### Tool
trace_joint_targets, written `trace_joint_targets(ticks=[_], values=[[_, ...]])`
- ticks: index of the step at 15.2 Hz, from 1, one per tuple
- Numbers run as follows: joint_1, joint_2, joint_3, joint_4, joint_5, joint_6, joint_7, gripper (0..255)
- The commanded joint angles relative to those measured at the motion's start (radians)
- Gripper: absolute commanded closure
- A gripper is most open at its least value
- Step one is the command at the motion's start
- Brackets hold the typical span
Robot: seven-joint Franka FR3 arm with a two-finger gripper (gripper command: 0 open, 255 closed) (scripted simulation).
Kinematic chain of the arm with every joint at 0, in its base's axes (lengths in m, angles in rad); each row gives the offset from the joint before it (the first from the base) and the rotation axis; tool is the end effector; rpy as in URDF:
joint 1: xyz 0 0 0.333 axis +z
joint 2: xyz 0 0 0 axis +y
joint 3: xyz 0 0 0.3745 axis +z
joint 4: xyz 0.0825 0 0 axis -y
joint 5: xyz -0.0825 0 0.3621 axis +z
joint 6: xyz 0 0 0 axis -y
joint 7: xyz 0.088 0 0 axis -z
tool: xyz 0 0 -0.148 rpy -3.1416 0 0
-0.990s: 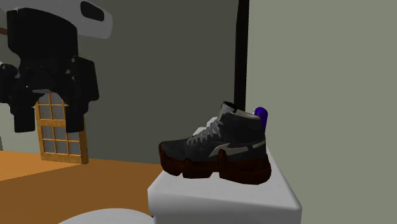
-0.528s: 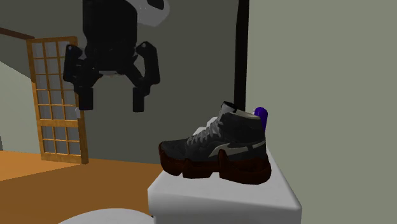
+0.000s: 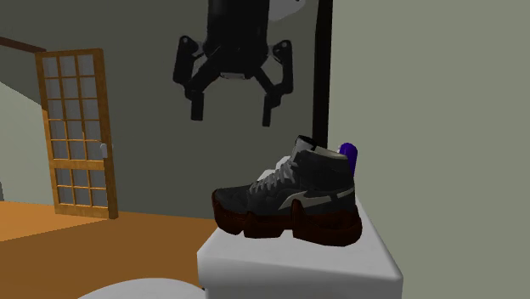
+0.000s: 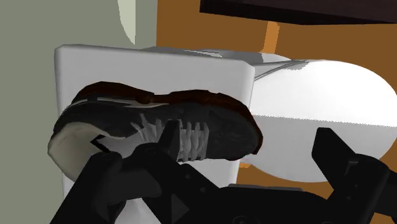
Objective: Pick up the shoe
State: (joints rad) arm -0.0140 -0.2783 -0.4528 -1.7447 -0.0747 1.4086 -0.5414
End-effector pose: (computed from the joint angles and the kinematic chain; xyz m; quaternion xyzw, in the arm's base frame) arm 0.3518 -0.2291 0.6682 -0.9979 -0.0429 0.0263 0.0405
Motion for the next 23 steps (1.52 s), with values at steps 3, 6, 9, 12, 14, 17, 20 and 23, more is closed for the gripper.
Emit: trace_joint_targets(ticks=[3,6,9,12,14,17,20,23], values=[[-0.021,0.182,-0.104,0.214,0.094,-0.057,-0.153,0],[-0.076,0.356,-0.176,0.415,0.209,-0.130,-0.273,0],[-0.116,0.426,-0.190,0.487,0.259,-0.153,-0.317,0],[-0.102,0.397,-0.184,0.412,0.240,-0.100,-0.311,0],[-0.094,0.380,-0.181,0.365,0.230,-0.066,-0.308,0],[-0.089,0.368,-0.179,0.330,0.222,-0.041,-0.305,0],[-0.090,0.372,-0.180,0.335,0.224,-0.043,-0.307,255],[-0.091,0.372,-0.180,0.336,0.224,-0.043,-0.307,255]])
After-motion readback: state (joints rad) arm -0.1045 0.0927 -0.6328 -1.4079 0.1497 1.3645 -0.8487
